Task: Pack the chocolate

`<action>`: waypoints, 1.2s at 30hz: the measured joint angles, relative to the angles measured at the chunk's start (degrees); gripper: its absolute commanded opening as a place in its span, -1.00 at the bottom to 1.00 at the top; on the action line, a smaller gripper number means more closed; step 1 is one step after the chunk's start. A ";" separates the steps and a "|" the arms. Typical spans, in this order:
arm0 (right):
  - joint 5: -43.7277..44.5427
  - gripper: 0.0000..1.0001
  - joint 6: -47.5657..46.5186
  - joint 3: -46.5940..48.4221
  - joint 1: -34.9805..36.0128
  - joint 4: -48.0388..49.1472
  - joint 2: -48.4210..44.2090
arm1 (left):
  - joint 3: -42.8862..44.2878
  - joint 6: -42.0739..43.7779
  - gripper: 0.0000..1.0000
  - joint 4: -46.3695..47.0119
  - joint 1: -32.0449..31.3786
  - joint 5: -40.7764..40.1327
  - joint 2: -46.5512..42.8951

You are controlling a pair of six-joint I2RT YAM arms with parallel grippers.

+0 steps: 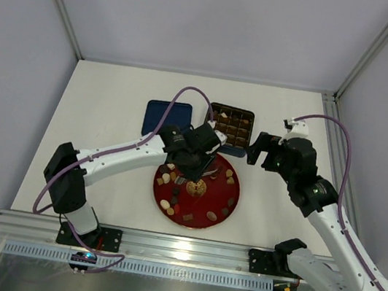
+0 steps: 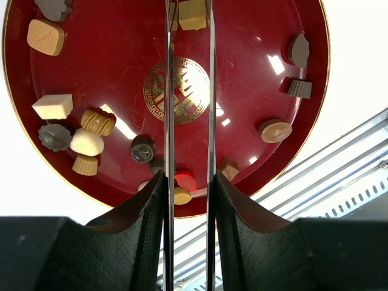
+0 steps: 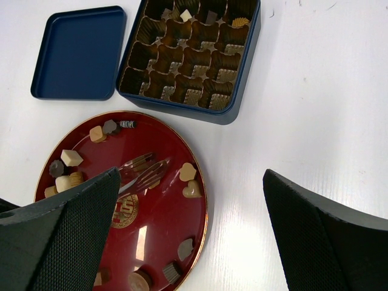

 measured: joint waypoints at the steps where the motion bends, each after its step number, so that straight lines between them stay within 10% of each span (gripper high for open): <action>1: 0.00 0.99 0.00 0.00 0.00 0.00 0.00 | 0.00 0.02 -0.27 0.02 0.00 0.00 0.00; 36: 0.00 1.00 0.04 0.00 0.00 -0.42 -1.11 | 0.00 0.00 -0.22 -0.94 -0.02 0.46 -0.02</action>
